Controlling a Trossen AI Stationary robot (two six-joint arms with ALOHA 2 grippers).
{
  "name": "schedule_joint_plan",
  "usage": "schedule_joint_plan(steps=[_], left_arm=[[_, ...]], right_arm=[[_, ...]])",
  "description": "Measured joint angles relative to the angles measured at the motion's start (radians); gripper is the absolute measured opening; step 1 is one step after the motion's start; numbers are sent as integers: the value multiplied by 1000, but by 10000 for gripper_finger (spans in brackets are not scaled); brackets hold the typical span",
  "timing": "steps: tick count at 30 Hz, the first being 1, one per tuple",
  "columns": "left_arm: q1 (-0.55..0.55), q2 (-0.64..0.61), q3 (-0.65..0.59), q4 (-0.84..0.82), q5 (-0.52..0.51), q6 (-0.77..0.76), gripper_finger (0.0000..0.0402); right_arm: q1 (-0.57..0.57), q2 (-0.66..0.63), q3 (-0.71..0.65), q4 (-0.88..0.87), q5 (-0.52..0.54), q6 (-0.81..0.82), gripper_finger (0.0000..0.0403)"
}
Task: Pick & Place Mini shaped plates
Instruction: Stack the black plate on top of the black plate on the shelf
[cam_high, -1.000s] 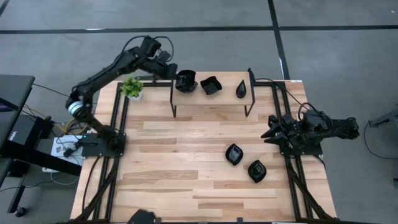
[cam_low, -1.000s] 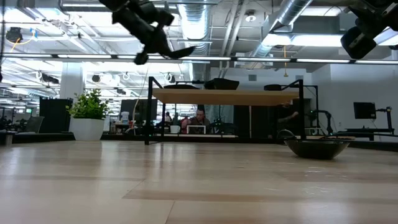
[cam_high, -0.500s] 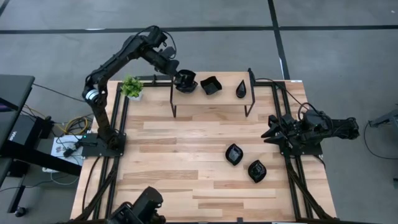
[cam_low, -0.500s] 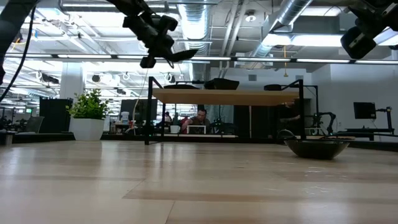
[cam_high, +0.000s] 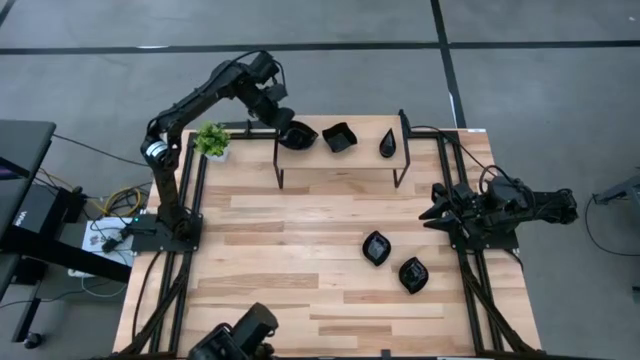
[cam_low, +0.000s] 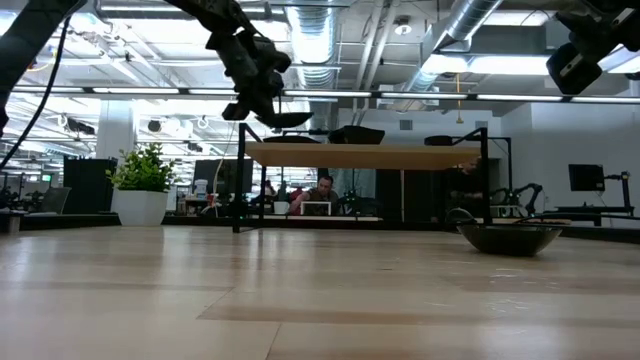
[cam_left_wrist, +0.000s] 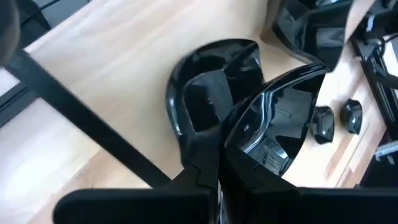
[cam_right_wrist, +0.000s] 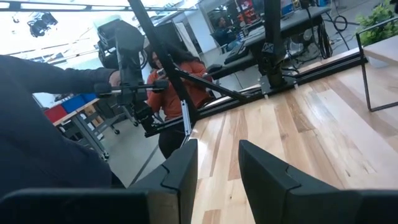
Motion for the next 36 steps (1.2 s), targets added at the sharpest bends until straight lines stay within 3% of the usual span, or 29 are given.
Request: schedule_joint_plan(steps=[15,36], left_arm=[[-9,19,0,87,-32,-85,4],[-7,62,0,106,-64,-13,5]], right_arm=[[0,0,0,0,0,0,112],[0,0,0,5,-4,3,112]])
